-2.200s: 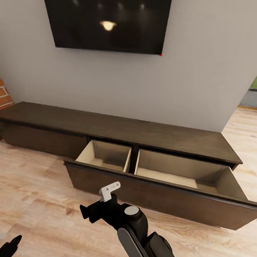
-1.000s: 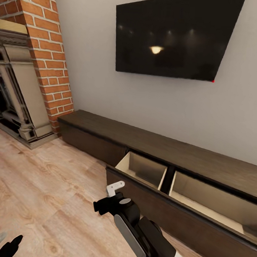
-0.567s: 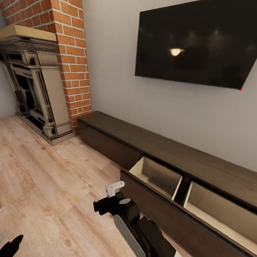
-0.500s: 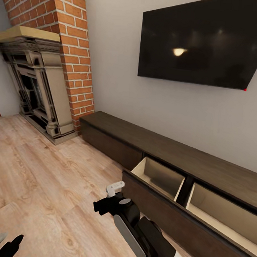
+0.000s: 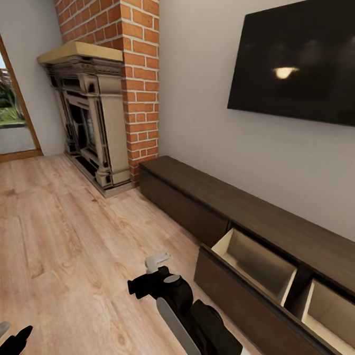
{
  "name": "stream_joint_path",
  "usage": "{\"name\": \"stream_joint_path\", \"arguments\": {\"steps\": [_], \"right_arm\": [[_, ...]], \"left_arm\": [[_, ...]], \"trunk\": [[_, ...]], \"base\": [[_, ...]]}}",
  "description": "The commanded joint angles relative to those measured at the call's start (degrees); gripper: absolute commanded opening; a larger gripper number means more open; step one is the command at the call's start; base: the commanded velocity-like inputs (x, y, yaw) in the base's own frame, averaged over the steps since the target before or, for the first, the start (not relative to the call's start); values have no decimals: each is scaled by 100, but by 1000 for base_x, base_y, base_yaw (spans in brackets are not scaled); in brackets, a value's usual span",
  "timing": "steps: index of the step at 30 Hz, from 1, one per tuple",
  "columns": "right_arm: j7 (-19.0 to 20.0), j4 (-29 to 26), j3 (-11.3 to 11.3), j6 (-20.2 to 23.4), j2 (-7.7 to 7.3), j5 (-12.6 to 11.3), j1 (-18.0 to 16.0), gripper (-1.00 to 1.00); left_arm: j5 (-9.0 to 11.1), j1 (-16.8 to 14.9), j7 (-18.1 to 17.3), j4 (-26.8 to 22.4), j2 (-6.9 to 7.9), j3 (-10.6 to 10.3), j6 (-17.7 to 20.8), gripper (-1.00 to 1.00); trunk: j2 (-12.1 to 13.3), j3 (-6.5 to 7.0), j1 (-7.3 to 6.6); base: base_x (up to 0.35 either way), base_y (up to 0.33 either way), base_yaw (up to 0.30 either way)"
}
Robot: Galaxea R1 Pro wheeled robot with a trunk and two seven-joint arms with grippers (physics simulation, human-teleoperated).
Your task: Place each of the two pumpkins and all three candles from the living room inside a cabinet in the living room (use any cabinet), then make sure every cabinet is closed, and position the cauldron so it is next to a table in the living room.
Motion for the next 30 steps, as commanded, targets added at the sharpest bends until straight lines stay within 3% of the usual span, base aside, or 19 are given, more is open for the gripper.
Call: {"name": "stream_joint_path", "arguments": {"steps": [1, 19, 30], "right_arm": [[1, 0, 0, 1, 0, 0, -2, 100], [19, 17, -10, -52, 0, 7, -1, 100], [-28, -95, 3, -168, 0, -4, 11, 100]], "left_arm": [[0, 0, 1, 0, -1, 0, 0, 100], [8, 0, -30, 1, -6, 1, 0, 100], [8, 0, -28, 1, -11, 8, 0, 100]], "trunk": [[0, 0, 0], [0, 0, 0], [0, 0, 0]], "base": [[246, 220, 295], [255, 229, 285], [277, 221, 35]]}}
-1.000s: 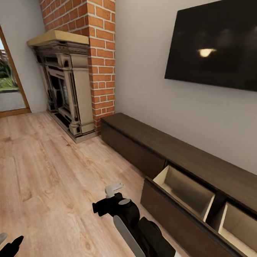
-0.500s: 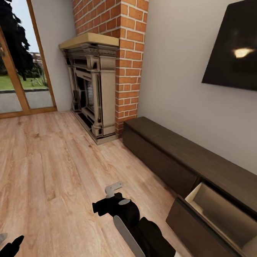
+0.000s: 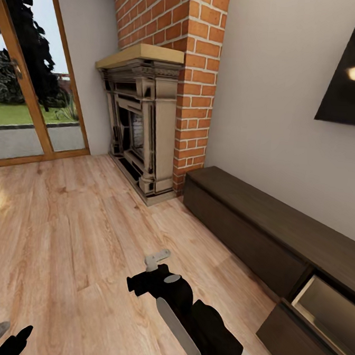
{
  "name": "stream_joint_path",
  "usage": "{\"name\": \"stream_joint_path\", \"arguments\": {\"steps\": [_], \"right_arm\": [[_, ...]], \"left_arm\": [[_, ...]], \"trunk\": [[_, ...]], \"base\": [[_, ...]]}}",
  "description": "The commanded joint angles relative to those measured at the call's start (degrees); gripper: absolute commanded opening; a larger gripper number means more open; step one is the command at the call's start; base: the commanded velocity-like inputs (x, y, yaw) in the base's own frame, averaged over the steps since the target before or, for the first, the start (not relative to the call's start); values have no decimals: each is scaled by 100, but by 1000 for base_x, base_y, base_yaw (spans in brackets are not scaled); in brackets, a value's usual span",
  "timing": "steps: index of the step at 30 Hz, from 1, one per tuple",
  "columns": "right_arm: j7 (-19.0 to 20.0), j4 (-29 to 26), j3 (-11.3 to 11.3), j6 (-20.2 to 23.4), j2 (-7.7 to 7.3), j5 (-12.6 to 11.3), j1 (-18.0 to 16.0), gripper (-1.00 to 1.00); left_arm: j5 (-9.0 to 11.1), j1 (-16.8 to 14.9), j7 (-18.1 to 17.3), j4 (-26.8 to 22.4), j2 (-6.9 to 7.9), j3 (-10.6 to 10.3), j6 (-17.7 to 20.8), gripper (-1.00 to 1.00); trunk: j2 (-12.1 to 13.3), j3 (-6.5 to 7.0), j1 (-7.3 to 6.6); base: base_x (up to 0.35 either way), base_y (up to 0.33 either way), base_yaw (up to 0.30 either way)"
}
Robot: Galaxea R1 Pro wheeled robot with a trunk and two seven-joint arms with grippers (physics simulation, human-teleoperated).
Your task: Place each of the two pumpkins and all three candles from the living room inside a cabinet in the living room (use any cabinet), then make sure every cabinet is closed, and position the cauldron so it is next to a table in the living room.
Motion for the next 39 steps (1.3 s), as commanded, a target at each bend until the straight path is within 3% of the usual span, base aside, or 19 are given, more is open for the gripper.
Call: {"name": "stream_joint_path", "arguments": {"steps": [1, 7, 10, 14, 15, 16, 18, 21, 27, 28, 31, 39], "right_arm": [[-9, -36, -2, 1, 0, -6, 7, 100], [-127, -208, -79, 90, 0, -33, -10, 100], [-141, -197, -122, 192, 0, -41, -46, 100], [-141, -172, -324, 450, 0, -63, -156, 100], [-137, -165, -453, 543, 0, -127, -189, 100], [-132, -161, -610, 609, 0, -258, -215, 100], [-128, -159, -765, 653, 0, -442, -241, 100], [-115, -156, -966, 783, 0, -806, -277, 100], [-51, -162, -1097, 1162, 0, -1127, -356, 100], [230, -150, -1124, 1222, 0, -1229, -380, 100], [827, 6, -1140, 1239, 0, -1254, -400, 100], [1047, 107, -1147, 1238, 0, -1249, -410, 100]], "left_arm": [[0, 0, 0, 0, -1, 0, 0, 100], [-7, 0, 8, -4, -11, -8, -3, 100], [-27, 0, 7, -13, -7, -122, -4, 100], [-353, -18, 32, -25, 16, -703, -7, 100], [-531, -30, 42, -25, 15, -882, -8, 100], [-674, -38, 52, -26, 11, -1000, -8, 100], [-770, -44, 59, -26, 9, -1076, -8, 100], [-877, -51, 70, -26, 3, -1156, -9, 100], [-943, -59, 77, -6, -2, -1197, -9, 100], [-940, -61, 78, -3, -3, -1199, -9, 100], [-904, -61, 70, -1, 3, -1188, -9, 100], [-890, -62, 25, -8, 4, -1168, -9, 100]], "trunk": [[0, 0, 0], [0, 0, 0], [0, 0, 0], [0, 0, 0], [0, 0, 0], [0, 0, 0], [0, 0, 0], [0, 0, 0], [0, 0, 0], [0, -2, 0], [0, -12, 0], [0, -40, 0]], "base": [[278, 224, 1], [277, 225, 163], [282, 208, 259], [300, 112, 280], [321, 47, 288], [331, 30, 291], [335, 21, 292], [341, -1, 293], [346, -77, 294], [348, -118, 283], [348, -111, 272], [346, 20, 267]]}}
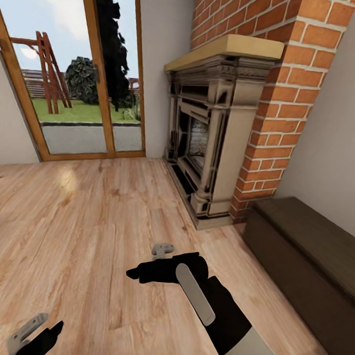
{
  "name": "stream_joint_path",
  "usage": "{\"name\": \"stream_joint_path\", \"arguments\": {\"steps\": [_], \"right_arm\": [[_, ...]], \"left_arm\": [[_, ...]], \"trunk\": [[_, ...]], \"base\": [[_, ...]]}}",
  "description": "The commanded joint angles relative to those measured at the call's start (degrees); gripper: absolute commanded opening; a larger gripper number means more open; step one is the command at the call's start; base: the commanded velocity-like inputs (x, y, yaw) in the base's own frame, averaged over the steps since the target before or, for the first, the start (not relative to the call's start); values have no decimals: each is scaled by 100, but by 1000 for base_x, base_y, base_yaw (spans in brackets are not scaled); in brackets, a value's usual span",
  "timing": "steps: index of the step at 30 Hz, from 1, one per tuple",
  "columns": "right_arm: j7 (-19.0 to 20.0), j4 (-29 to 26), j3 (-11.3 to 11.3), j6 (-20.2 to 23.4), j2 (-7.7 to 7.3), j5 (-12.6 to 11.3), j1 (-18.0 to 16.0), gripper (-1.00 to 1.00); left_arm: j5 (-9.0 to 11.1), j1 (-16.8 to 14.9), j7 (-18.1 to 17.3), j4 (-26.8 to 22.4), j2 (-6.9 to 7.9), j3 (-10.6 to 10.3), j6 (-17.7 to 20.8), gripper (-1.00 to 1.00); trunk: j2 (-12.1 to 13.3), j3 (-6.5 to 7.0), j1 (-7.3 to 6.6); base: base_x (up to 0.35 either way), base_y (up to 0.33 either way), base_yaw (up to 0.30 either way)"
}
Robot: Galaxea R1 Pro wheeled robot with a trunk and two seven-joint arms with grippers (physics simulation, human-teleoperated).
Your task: Place each of the two pumpkins and all three candles from the living room inside a cabinet in the living room (use any cabinet), then make sure every cabinet is closed, and position the cauldron so it is next to a table in the living room.
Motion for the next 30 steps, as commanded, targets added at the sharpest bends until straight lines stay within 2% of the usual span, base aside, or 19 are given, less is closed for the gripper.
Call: {"name": "stream_joint_path", "arguments": {"steps": [1, 9, 13, 14, 16, 19, 22, 23, 24, 26, 30], "right_arm": [[6, 3, 1, -1, 0, 0, -1, 100], [37, -17, 1, -50, 0, 10, 4, 100], [56, -368, 1, -45, -3, 8, 23, 100], [59, -597, 0, -44, -110, 6, 35, 100], [61, -751, -5, -42, -228, 5, 43, 100], [53, -885, -9, -45, -398, 9, 46, 100], [32, -952, -13, -50, -568, 25, 39, 100], [28, -966, -15, -51, -641, 33, 38, 100], [22, -987, -18, -56, -815, 49, 35, 100], [14, -1004, -25, -64, -1337, 79, 28, 100], [12, -965, -64, -69, -1536, 159, 19, 100]], "left_arm": [[0, 0, -4, 0, 0, 0, 0, 100], [-8, 0, -15, -6, 2, -8, 0, 100], [-30, 0, 4, -74, -3, -45, -5, 100], [-35, 0, 10, -103, -5, -73, -17, 100], [-37, 0, 15, -120, -6, -151, -27, 100], [-42, -27, 42, -137, -4, -387, -26, 100], [-45, -219, 108, -143, 0, -619, 9, 100], [-46, -331, 157, -125, 0, -683, 37, 100], [-48, -583, 289, -45, 0, -800, 136, 100], [-46, -1389, 574, 530, 11, -987, 411, 100], [-49, -1805, 648, 741, 19, -1027, 482, 100]], "trunk": [[0, -3, 0], [0, -18, 0], [0, -20, 0], [0, -20, 0], [0, -20, 0], [0, -20, 0], [0, -21, 0], [0, -21, 0], [0, -21, 0], [0, -21, 0], [0, -22, 0]], "base": [[333, 128, 268], [311, 174, 273], [299, 191, 282], [306, 161, 287], [313, 138, 288], [324, 88, 290], [332, 45, 292], [336, 28, 293], [339, 18, 293], [344, 7, 293], [347, 3, 294]]}}
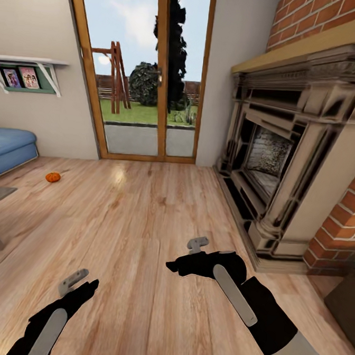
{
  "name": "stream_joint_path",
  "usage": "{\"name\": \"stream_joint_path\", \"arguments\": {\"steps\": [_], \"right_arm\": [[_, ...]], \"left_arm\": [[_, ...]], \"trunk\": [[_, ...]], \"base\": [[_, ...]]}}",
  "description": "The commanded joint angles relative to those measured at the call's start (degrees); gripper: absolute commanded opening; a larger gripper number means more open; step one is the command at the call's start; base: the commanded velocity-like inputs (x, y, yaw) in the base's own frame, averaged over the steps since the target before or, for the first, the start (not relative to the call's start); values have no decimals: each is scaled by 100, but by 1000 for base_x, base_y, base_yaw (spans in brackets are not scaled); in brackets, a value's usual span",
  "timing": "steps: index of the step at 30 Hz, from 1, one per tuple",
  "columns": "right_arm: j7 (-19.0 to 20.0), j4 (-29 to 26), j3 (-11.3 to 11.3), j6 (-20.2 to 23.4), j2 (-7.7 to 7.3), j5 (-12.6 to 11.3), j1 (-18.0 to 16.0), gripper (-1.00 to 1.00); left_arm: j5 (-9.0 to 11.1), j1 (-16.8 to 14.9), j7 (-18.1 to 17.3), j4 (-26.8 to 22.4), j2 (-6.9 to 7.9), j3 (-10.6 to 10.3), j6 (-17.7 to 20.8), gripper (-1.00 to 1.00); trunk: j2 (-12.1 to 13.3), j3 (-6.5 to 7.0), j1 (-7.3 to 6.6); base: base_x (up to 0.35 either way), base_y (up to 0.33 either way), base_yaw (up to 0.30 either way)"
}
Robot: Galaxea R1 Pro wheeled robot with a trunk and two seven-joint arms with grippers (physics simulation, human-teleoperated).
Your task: Place each of the two pumpkins and all three candles from the living room inside a cabinet in the living room (use any cabinet), then make sure every cabinet is closed, and position the cauldron so it is next to a table in the living room.
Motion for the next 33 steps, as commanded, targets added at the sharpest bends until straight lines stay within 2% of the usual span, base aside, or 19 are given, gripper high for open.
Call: {"name": "stream_joint_path", "arguments": {"steps": [1, 3, 7, 8, 10, 11, 12, 13, 15, 16, 20, 21, 22, 23, 24, 26, 27, 28, 33], "right_arm": [[0, 6, -6, -1, -24, 29, 1, 100], [-5, 28, -16, -5, -54, 177, 2, 100], [-12, 47, -10, -10, -62, 301, 2, 100], [-22, 271, -2, -73, -51, 375, -5, 100], [-52, 718, 4, -366, 19, 406, -42, 100], [-86, 1134, 8, -769, 132, 420, -98, 100], [-114, 1653, 14, -1284, 284, 431, -167, 100], [-127, 1923, 23, -1551, 368, 441, -205, 100], [-157, 2705, 49, -2380, 623, 546, -304, 100], [-161, 2870, 61, -2620, 677, 616, -310, 100], [-159, 2838, 62, -2866, 691, 714, -307, 100], [-144, 2747, 60, -2917, 553, 723, -297, 100], [-136, 2705, 60, -2924, 488, 717, -292, 100], [-124, 2576, 60, -2930, 321, 708, -234, 100], [-114, 2166, 51, -2935, -7, 700, 45, 100], [-112, 1773, 44, -2937, -255, 704, 306, 100], [-111, 1366, 45, -2935, -501, 719, 559, 100], [-133, 662, 59, -2918, -872, 745, 938, 100], [-173, 382, 76, -2867, -982, 778, 1087, 100]], "left_arm": [[1, -62, 8, 34, 7, -6, 15, 100], [4, -259, 20, 164, 44, -10, 57, 100], [-5, -476, 34, 313, 64, -1, 80, 100], [-4, -744, 33, 571, 59, -11, 98, 100], [0, -908, 23, 756, 28, -41, 119, 100], [2, -970, 26, 811, 14, -118, 180, 100], [2, -994, 36, 736, 21, -273, 360, 100], [-4, -983, 61, 593, 30, -362, 518, 100], [-18, -753, 404, -235, 46, -599, 1303, 100], [-11, -645, 668, -560, 34, -665, 1585, 100], [11, -513, 1072, -811, 37, -753, 1896, 100], [2, -484, 1158, -667, 44, -769, 1943, 100], [-2, -479, 1175, -590, 46, -769, 1924, 100], [-1, -471, 1197, -422, 51, -766, 1825, 100], [4, -464, 1218, -247, 52, -775, 1629, 100], [5, -462, 1236, -181, 36, -786, 1548, 100], [2, -460, 1266, -157, 18, -823, 1487, 100], [-10, -461, 1317, -221, -4, -1047, 1397, 100], [0, -465, 1332, -189, 8, -1105, 1171, 100]], "trunk": [[0, 0, 0], [0, -1, 0], [0, -1, 0], [0, -1, 0], [0, -1, 0], [0, -1, 0], [0, -1, 0], [0, -1, 0], [0, -1, 0], [0, -1, 0], [0, -1, 0], [0, -1, 0], [0, -1, 0], [0, -1, 0], [0, -1, 0], [0, -1, 0], [0, -1, 0], [0, -1, 0], [0, -1, 0]], "base": [[347, 2, 293], [348, -15, 293], [348, -54, 293], [348, -91, 239], [348, -98, 137], [348, -101, 78], [348, -103, 50], [348, -105, 40], [348, -112, 21], [348, -117, 10], [348, -115, 6], [348, -109, 2], [348, -108, 1], [348, -106, 1], [348, -105, 0], [348, -104, 0], [348, -104, 0], [348, -103, 0], [348, -96, 0]]}}
